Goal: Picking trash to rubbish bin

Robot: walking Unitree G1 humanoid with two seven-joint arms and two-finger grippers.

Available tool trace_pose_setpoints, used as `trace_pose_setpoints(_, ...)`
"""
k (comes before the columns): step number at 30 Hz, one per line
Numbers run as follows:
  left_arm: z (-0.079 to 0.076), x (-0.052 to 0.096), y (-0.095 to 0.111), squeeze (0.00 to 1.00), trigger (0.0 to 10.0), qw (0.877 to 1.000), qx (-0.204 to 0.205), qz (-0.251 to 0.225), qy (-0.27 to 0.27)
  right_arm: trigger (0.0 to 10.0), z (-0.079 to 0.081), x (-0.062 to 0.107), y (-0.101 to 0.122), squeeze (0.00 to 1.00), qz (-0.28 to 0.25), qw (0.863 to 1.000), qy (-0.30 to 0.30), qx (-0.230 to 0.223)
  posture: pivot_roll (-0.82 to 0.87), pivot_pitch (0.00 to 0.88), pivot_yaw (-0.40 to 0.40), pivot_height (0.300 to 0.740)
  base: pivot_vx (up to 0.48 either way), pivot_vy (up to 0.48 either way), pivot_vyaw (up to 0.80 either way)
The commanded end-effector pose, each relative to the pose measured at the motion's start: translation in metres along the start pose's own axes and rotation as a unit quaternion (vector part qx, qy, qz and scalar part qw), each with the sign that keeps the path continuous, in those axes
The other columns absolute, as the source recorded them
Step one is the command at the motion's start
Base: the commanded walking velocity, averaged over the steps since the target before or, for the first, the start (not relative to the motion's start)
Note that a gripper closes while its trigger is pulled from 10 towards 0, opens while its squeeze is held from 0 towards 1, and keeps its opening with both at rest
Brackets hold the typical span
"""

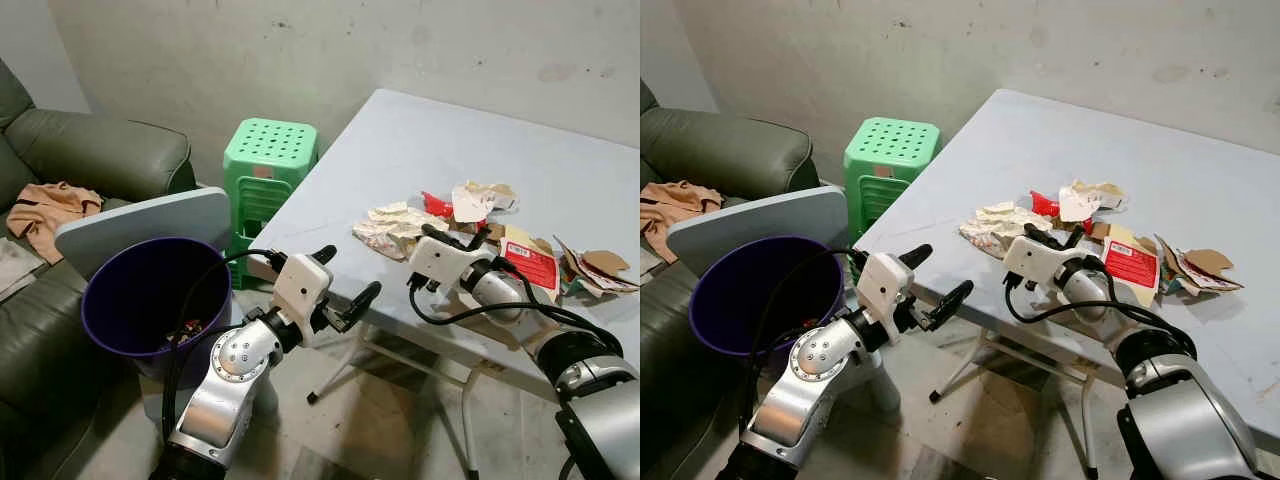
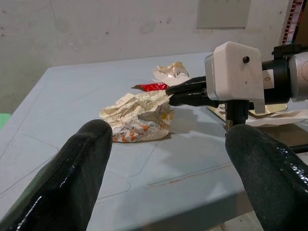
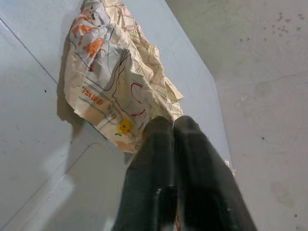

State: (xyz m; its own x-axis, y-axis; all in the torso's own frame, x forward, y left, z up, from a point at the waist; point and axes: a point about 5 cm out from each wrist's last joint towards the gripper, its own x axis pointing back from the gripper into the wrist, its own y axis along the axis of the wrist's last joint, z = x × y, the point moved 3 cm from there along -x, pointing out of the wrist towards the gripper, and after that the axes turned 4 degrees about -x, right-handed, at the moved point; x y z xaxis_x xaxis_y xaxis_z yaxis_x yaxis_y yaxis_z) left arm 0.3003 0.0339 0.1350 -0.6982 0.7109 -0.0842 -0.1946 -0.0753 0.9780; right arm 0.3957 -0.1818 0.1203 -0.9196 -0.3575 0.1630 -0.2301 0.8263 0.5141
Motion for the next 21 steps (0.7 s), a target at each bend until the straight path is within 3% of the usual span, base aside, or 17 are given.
trace_pose_setpoints(1,-0.001,-0.001,0.004,0.00,10.0,1.000,-0.008,-0.005,-0.003,0.0,0.000,0.001,-0.002,0.00,0.002,1.000,0.004,0.002,0.09,0.087,-0.072,0.715,0.000,0.000,0.00)
trace_pose_setpoints(13,-0.001,-0.001,0.004,0.00,10.0,1.000,-0.008,-0.005,-0.002,0.0,-0.001,0.002,-0.002,0.00,-0.001,1.000,0.002,0.006,0.09,0.084,-0.074,0.715,0.000,0.000,0.00)
trace_pose_setpoints(17,0.000,-0.002,0.004,0.00,10.0,1.000,-0.009,-0.005,0.000,0.0,-0.009,0.002,0.000,0.00,-0.006,1.000,-0.020,-0.012,0.09,0.082,-0.076,0.715,0.000,0.000,0.00)
trace_pose_setpoints(18,0.001,-0.002,0.004,0.00,10.0,1.000,-0.009,-0.005,0.002,0.4,-0.013,0.001,0.001,0.00,-0.013,0.999,-0.029,-0.038,0.10,0.077,-0.078,0.715,0.000,0.000,0.00)
trace_pose_setpoints(19,0.004,-0.003,0.004,0.00,10.0,1.000,-0.012,-0.005,0.008,2.4,-0.022,0.002,0.006,0.00,-0.032,0.994,-0.052,-0.092,0.10,0.073,-0.078,0.715,0.000,0.000,0.00)
trace_pose_setpoints(20,0.005,-0.003,0.004,0.00,10.0,1.000,-0.013,-0.005,0.010,2.4,-0.026,0.002,0.008,0.00,-0.043,0.991,-0.063,-0.114,0.10,0.071,-0.076,0.715,0.000,0.000,0.00)
trace_pose_setpoints(21,0.006,-0.003,0.004,0.00,10.0,1.000,-0.014,-0.005,0.011,4.4,-0.028,0.003,0.009,0.00,-0.049,0.989,-0.069,-0.124,0.10,0.071,-0.076,0.715,0.000,0.000,0.00)
